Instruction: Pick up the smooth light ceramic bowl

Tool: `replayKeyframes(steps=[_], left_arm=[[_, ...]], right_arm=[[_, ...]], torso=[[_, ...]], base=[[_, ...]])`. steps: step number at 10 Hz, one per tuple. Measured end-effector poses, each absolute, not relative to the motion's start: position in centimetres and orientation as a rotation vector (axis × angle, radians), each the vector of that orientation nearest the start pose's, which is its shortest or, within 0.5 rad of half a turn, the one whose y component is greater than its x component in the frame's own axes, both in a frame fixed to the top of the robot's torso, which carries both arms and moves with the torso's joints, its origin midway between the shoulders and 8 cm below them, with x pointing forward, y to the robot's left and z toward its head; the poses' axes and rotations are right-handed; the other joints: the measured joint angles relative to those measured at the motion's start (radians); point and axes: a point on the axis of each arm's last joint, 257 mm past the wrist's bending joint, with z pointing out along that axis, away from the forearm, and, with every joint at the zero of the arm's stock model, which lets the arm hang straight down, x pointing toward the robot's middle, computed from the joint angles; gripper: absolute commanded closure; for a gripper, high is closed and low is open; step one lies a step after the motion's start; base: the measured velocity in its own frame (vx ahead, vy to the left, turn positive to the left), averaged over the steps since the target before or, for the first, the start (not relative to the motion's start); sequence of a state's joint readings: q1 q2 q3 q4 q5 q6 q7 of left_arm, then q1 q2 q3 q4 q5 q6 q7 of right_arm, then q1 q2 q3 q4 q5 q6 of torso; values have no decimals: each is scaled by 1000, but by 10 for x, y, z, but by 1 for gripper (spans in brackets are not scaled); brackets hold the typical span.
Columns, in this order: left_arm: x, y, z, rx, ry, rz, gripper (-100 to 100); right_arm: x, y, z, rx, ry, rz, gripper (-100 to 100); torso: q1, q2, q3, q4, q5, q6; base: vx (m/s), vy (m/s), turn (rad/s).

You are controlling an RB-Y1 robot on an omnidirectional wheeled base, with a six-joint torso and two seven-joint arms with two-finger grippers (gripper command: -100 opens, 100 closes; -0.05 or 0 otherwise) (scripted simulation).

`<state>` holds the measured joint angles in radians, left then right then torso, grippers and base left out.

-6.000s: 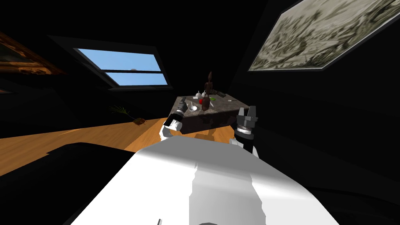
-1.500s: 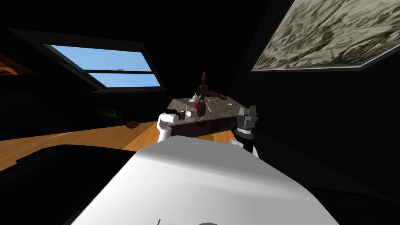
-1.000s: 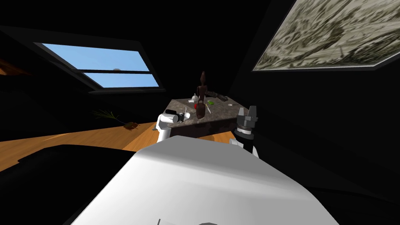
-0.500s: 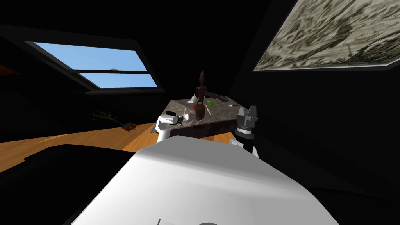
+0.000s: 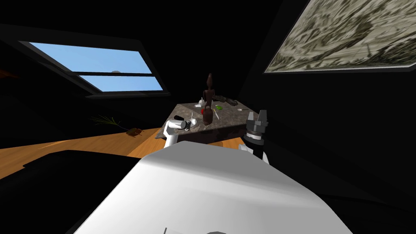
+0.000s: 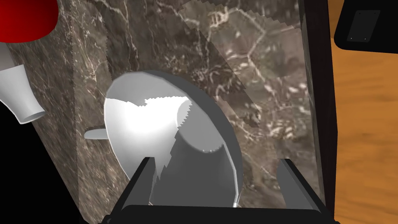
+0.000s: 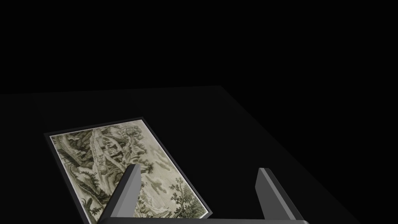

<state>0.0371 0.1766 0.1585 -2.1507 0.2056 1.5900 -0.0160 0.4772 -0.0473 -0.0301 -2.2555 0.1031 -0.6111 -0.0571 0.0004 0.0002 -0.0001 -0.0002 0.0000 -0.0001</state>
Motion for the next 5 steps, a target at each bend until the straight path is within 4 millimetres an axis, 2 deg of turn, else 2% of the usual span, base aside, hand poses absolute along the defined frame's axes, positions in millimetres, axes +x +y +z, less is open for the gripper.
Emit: replayKeyframes(steps=[1,2,5], left_arm=[[388,302,-304,-1942,1866,-506,-100],[389,302,-305,-1941,1865,-507,100],[388,302,-305,-1942,1865,-507,100]], right_arm=[[332,-263,40,486,630,1300,0],[332,-264,40,486,630,1300,0],[332,-263,40,486,630,1300,0]], torso=[[0,0,0,0,0,0],[0,0,0,0,0,0],[0,0,0,0,0,0]], base=[[0,0,0],[0,0,0],[0,0,0]])
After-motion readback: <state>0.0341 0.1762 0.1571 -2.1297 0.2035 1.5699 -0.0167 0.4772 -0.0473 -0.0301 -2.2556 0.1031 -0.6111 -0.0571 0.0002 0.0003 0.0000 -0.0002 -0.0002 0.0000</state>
